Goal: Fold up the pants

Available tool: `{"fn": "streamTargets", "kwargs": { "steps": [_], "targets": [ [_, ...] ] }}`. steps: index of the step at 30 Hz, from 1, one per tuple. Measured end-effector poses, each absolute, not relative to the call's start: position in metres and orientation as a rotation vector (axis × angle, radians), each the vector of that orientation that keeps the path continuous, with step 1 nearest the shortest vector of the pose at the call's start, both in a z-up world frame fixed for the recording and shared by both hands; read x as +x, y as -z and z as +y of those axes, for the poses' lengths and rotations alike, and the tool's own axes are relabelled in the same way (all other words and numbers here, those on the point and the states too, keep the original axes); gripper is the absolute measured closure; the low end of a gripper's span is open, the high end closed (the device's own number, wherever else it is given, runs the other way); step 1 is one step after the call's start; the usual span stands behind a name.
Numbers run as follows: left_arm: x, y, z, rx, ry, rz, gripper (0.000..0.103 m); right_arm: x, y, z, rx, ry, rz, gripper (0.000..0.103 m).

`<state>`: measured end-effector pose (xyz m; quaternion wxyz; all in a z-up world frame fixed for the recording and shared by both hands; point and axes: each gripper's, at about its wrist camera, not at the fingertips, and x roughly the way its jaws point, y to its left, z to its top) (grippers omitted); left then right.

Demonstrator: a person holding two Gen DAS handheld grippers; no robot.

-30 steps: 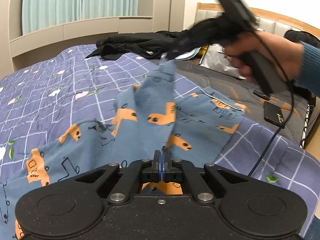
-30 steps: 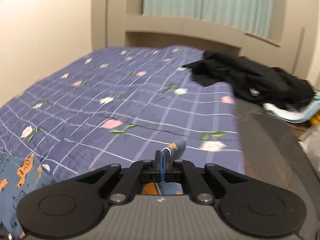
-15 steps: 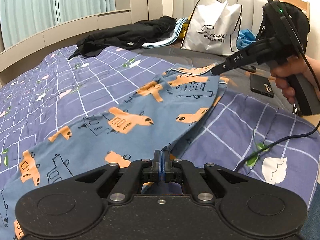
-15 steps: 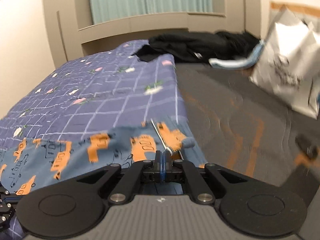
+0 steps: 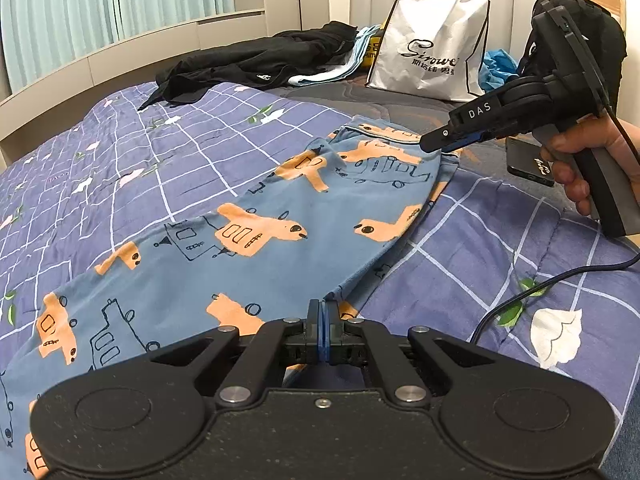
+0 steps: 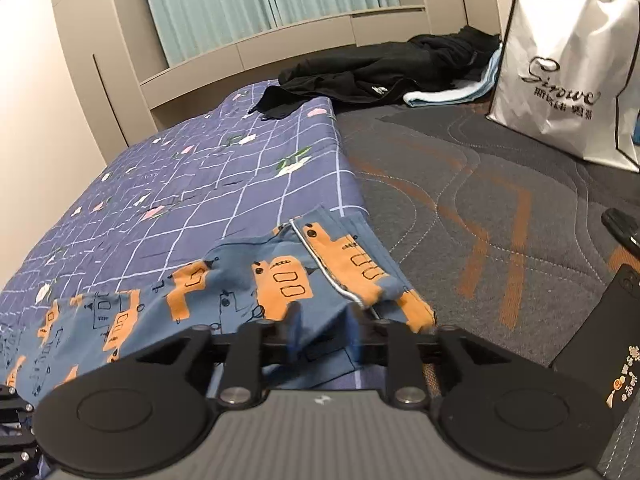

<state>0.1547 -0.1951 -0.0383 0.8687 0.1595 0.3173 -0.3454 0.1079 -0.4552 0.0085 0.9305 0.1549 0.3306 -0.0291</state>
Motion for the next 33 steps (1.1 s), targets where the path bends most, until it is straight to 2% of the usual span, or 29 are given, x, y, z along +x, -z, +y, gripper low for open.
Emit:
{"fn": "streamTargets", "kwargs": {
  "steps": [10,13,19,21,23,26,33],
  "targets": [
    [0.154,0.038,-0.196,0.331,0.714,0.669,0.103,0.107,0.002,-0.476,0.416,0.089,0.713,0.068],
    [0.155,0.039,-0.196,0.331,0.711,0.672,0.103,0.104,0.0,-0.479,0.404,0.099,0.708,0.059],
    [0.157,0.038,-0.196,0.315,0.703,0.683,0.103,0.12,-0.001,-0.488,0.416,0.111,0.716,0.059],
    [0.157,0.037,-0.197,0.318,0.701,0.682,0.103,0.127,0.001,-0.491,0.423,0.117,0.723,0.06],
    [0.157,0.037,-0.197,0.321,0.701,0.681,0.103,0.131,0.003,-0.492,0.415,0.12,0.725,0.081],
    [0.157,0.035,-0.197,0.321,0.696,0.672,0.103,0.131,0.0,-0.49,0.372,0.124,0.71,0.095],
    [0.158,0.033,-0.198,0.305,0.691,0.664,0.103,0.111,-0.013,-0.489,0.335,0.156,0.638,0.096]
  ]
}}
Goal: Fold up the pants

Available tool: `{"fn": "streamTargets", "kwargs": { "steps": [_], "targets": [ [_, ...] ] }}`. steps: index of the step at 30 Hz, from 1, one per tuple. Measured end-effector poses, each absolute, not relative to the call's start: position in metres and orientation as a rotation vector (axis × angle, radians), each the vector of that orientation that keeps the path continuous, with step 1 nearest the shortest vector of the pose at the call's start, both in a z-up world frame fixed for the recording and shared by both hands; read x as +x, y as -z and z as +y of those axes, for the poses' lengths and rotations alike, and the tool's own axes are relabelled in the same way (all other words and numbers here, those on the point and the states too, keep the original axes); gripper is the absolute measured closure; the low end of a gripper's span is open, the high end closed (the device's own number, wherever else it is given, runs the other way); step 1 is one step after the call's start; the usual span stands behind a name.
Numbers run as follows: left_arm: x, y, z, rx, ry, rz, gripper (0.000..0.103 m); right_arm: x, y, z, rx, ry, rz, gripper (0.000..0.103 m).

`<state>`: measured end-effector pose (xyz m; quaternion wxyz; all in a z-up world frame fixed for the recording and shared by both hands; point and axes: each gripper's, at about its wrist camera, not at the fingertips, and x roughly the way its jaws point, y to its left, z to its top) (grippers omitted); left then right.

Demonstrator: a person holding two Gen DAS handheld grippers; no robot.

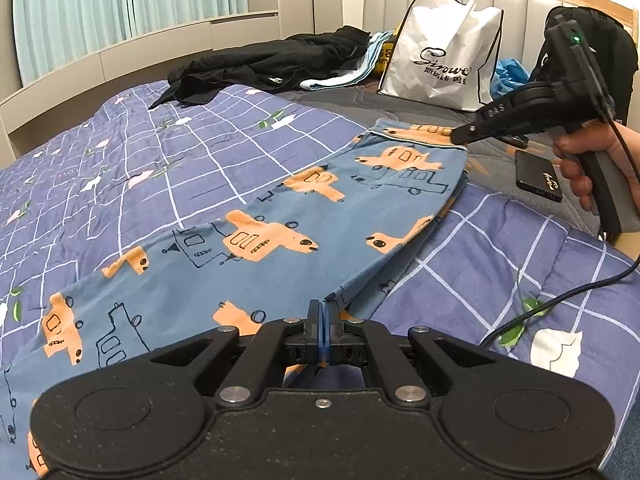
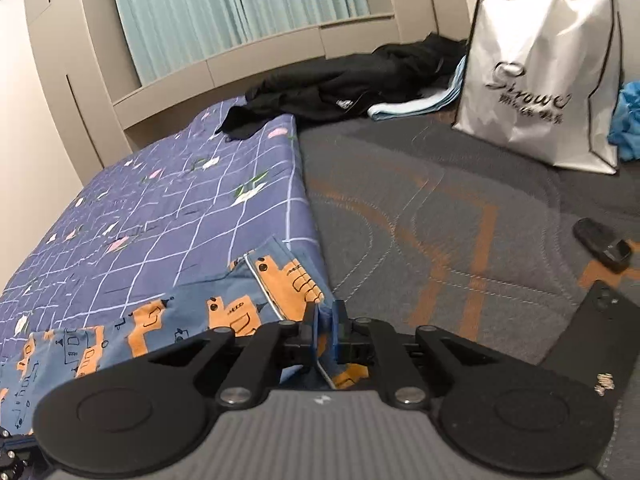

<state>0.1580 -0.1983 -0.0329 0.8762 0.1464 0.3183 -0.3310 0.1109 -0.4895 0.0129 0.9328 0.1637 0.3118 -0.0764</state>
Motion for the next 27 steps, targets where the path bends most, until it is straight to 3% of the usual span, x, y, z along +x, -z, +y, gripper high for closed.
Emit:
{"fn": "streamTargets", "kwargs": {
  "steps": [5,9,10,13,16,18,20,23,27],
  "targets": [
    [0.16,0.037,-0.197,0.296,0.7,0.685,0.101,0.098,-0.008,-0.491,0.35,0.187,0.644,0.096],
    [0.165,0.036,-0.187,0.202,0.704,0.72,0.078,0.099,0.003,-0.494,0.372,0.194,0.679,0.096],
    [0.167,0.035,-0.183,0.17,0.706,0.725,0.069,0.099,0.005,-0.494,0.374,0.191,0.686,0.094],
    [0.171,0.031,-0.172,0.114,0.676,0.713,0.044,0.099,0.003,-0.493,0.356,0.187,0.687,0.082],
    [0.178,0.027,-0.157,0.066,0.641,0.697,0.035,0.096,0.0,-0.49,0.336,0.182,0.683,0.046],
    [0.184,0.023,-0.145,0.05,0.599,0.673,0.03,0.093,-0.002,-0.485,0.31,0.179,0.68,0.036],
    [0.195,0.021,-0.132,0.058,0.53,0.663,0.028,0.09,-0.004,-0.48,0.282,0.169,0.679,0.018],
    [0.222,0.026,-0.108,0.024,0.441,0.693,0.027,0.085,-0.008,-0.473,0.27,0.135,0.665,0.009],
    [0.26,0.042,-0.078,-0.069,0.373,0.752,0.027,0.082,-0.01,-0.467,0.282,0.098,0.659,0.003]
  ]
}}
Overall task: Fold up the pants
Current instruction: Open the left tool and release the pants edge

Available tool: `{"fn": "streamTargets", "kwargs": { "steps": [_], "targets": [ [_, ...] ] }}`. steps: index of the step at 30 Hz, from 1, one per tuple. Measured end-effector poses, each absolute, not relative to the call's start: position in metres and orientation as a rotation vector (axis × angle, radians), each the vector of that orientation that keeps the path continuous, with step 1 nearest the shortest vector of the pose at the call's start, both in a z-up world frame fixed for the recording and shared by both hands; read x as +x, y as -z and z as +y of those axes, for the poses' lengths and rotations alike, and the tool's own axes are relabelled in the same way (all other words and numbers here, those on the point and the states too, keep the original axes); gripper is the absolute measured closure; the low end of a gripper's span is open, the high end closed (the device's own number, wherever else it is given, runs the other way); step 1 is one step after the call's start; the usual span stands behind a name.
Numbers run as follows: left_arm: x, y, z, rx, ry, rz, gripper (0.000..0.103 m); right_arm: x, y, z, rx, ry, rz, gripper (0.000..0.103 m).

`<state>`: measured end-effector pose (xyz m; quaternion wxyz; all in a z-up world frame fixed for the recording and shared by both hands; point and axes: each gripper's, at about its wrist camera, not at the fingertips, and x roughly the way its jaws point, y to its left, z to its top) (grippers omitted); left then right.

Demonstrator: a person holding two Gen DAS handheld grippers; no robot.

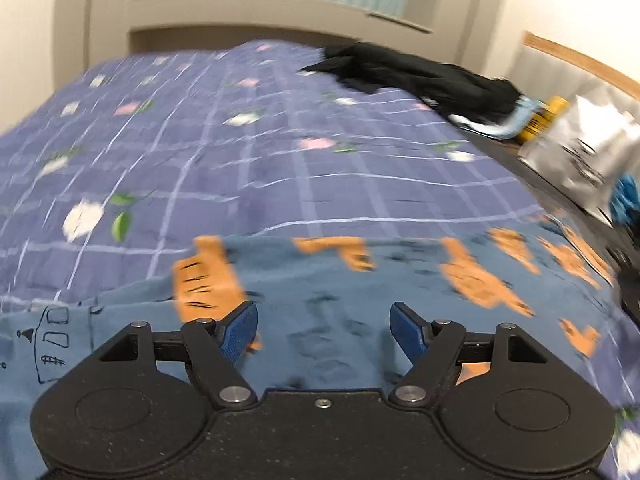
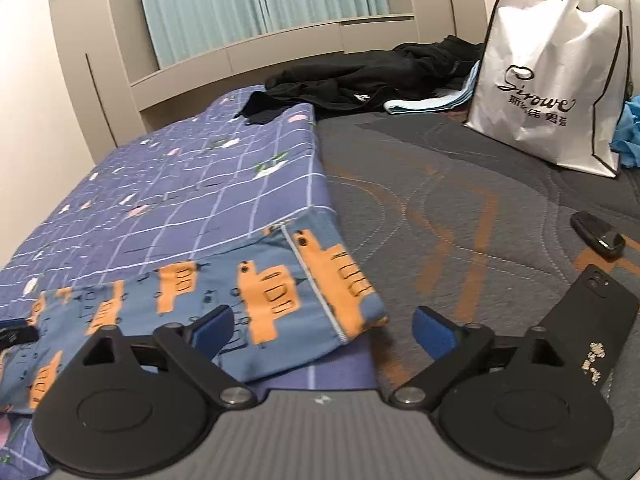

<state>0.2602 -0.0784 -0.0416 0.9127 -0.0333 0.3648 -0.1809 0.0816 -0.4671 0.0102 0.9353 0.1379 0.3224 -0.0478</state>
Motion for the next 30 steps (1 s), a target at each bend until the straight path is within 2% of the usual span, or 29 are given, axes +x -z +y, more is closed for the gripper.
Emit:
{"fn": "streamTargets", "kwargs": {
  "steps": [5,14,22,30],
  "targets": [
    [0.289,0.054,-0.061,-0.12,0.34,0.74,0.023,0.079,-0.01,-0.466,0.307,0.078,0.664,0.001],
    [0.299,0.054,-0.069,-0.134,0.361,0.718,0.001,0.073,-0.006,-0.464,0.322,0.075,0.682,0.0],
    [0.246,0.047,-0.105,-0.135,0.516,0.658,0.001,0.08,0.007,-0.473,0.414,0.035,0.74,0.0],
    [0.237,0.062,-0.127,-0.048,0.528,0.657,0.001,0.101,0.024,-0.486,0.541,0.001,0.759,0.0]
  ]
}}
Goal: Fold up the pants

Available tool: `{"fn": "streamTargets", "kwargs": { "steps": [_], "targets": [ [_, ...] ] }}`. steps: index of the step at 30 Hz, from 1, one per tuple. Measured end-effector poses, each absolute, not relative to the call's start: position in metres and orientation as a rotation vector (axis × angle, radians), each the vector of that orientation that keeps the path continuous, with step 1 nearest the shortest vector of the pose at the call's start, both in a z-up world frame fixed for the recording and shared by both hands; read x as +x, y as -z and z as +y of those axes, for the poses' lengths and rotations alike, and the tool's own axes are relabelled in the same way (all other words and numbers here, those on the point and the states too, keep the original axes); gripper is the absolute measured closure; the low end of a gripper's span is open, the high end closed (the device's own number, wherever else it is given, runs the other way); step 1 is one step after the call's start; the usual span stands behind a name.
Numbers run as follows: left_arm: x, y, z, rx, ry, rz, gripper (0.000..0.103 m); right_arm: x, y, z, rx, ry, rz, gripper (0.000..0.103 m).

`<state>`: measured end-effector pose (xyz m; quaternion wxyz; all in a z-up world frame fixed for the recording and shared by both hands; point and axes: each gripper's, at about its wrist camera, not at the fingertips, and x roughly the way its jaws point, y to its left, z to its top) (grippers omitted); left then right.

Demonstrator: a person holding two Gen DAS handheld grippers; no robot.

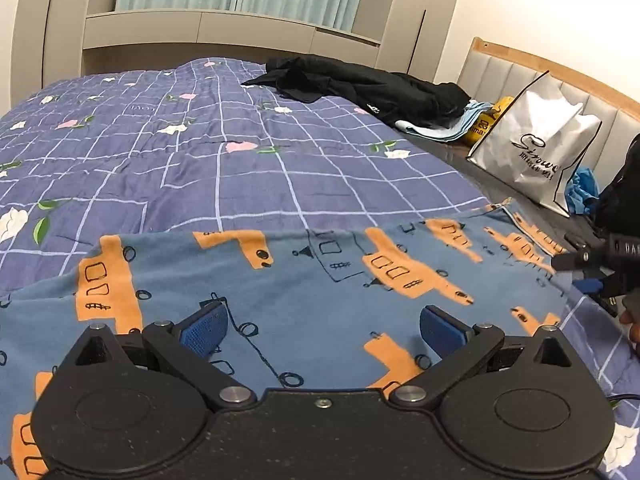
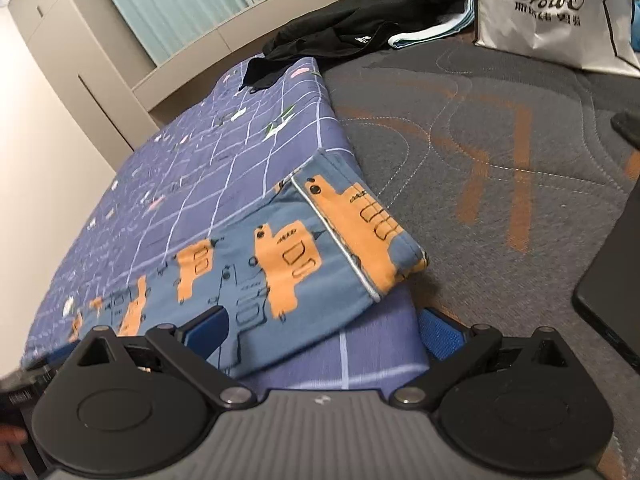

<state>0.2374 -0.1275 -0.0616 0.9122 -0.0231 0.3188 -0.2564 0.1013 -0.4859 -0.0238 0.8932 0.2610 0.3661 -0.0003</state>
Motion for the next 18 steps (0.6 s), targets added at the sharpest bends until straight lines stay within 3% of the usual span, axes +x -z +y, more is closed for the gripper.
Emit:
{"fn": "streamTargets", "kwargs": {
  "steps": [10,12,14,18],
  "targets": [
    [0.234,0.067,-0.138,0.057,0.501,0.65,0.0,0.096,0.037,-0.5,0.736,0.051,0.56,0.004],
    [0.234,0.066,-0.138,0.054,0.502,0.649,0.001,0.091,0.037,-0.504,0.765,0.068,0.518,0.01],
    [0.235,0.066,-0.138,0.051,0.504,0.649,0.0,0.083,0.037,-0.508,0.78,0.093,0.475,0.025],
    [0.235,0.063,-0.135,0.035,0.509,0.648,0.001,0.079,0.032,-0.508,0.771,0.121,0.428,0.044]
  ]
}}
